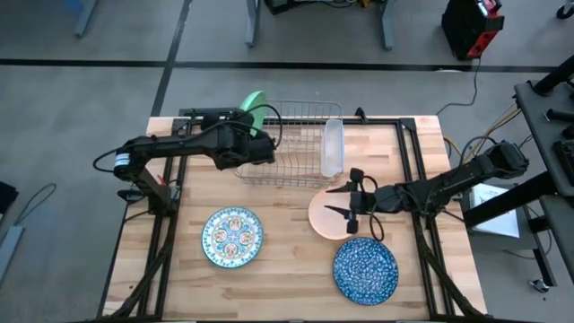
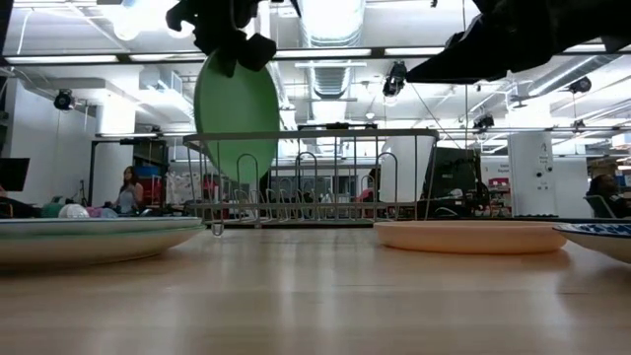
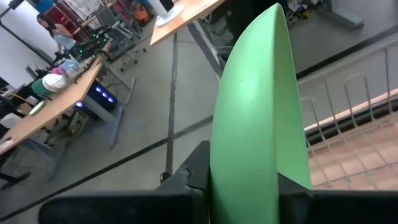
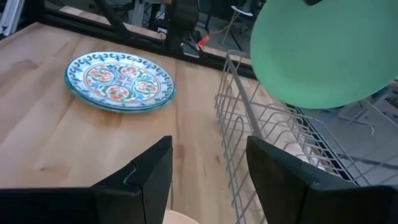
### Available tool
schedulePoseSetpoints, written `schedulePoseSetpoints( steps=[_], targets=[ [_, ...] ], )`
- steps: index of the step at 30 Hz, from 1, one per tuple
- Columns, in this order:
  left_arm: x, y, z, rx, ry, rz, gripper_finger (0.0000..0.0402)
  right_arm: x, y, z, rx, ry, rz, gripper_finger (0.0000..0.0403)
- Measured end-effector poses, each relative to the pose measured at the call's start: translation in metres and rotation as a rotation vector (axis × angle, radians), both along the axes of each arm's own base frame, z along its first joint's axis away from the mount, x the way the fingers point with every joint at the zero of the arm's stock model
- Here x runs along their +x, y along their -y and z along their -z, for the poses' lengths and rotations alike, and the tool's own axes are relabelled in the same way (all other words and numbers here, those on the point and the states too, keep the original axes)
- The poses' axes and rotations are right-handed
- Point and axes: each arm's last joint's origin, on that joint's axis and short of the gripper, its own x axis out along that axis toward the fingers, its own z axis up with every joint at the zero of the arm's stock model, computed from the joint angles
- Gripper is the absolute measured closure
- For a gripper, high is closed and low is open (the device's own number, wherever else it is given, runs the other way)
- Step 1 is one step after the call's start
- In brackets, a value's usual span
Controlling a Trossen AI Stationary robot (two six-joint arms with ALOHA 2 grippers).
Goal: Sort dishes
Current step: Put the light green plate into the dish rack
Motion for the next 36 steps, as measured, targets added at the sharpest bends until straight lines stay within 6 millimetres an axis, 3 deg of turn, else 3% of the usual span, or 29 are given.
schedulePoseSetpoints(
  steps=[5, 25, 36],
  targets=[
    [-0.001, 0.000, 0.010, -0.004, -0.026, -0.004, 0.0375, 0.000, 0.002, 0.000, 0.001, -0.005, 0.009, 0.0212],
    [0.004, 0.000, 0.021, -0.019, 0.021, -0.021, 0.0374, 0.000, 0.006, 0.004, -0.009, -0.037, 0.026, 0.0212],
    [0.005, 0.000, 0.027, -0.039, 0.065, -0.034, 0.0346, -0.001, 0.007, 0.007, -0.013, -0.068, 0.028, 0.0212]
  ],
)
